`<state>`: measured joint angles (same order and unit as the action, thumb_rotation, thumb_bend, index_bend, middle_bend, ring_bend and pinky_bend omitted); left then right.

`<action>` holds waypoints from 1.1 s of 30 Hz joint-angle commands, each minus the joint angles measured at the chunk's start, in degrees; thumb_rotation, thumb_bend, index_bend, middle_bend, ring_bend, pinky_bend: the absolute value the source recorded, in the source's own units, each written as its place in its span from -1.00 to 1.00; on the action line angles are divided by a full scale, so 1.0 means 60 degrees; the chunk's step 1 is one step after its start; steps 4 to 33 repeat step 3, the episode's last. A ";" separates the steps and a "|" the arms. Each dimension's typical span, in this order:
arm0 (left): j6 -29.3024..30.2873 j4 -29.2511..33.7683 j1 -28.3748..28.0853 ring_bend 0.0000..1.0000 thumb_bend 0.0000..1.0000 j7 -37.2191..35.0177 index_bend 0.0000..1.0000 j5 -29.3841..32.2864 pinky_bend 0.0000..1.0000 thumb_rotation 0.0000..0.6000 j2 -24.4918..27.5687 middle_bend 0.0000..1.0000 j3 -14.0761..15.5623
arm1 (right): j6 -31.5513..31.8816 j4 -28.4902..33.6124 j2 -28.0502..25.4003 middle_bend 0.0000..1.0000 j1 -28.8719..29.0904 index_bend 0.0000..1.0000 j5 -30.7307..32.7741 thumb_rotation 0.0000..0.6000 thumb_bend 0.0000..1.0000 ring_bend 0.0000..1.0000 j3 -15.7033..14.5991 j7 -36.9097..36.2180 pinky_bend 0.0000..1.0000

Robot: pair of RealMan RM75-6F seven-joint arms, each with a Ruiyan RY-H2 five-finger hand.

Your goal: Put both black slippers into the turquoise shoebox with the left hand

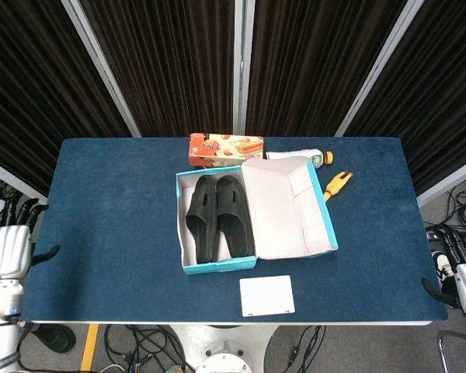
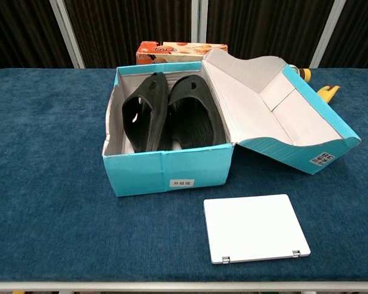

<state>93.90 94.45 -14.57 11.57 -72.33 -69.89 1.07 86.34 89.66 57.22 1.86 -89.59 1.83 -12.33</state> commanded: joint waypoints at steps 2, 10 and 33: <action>0.0654 0.0802 0.0682 -1.00 -1.00 0.0339 -0.50 -0.0905 -0.70 1.00 0.0264 -0.69 0.0557 | 0.0263 -0.0052 0.0127 -0.99 -0.0136 -1.00 -0.0128 1.00 -0.74 -1.00 -0.0064 -0.0025 -1.00; 0.0712 0.0978 0.0785 -1.00 -1.00 0.0452 -0.50 -0.1073 -0.70 1.00 0.0319 -0.69 0.0636 | 0.0336 -0.0068 0.0165 -0.99 -0.0178 -1.00 -0.0163 1.00 -0.74 -1.00 -0.0087 0.0012 -1.00; 0.0712 0.0978 0.0785 -1.00 -1.00 0.0452 -0.50 -0.1073 -0.70 1.00 0.0319 -0.69 0.0636 | 0.0336 -0.0068 0.0165 -0.99 -0.0178 -1.00 -0.0163 1.00 -0.74 -1.00 -0.0087 0.0012 -1.00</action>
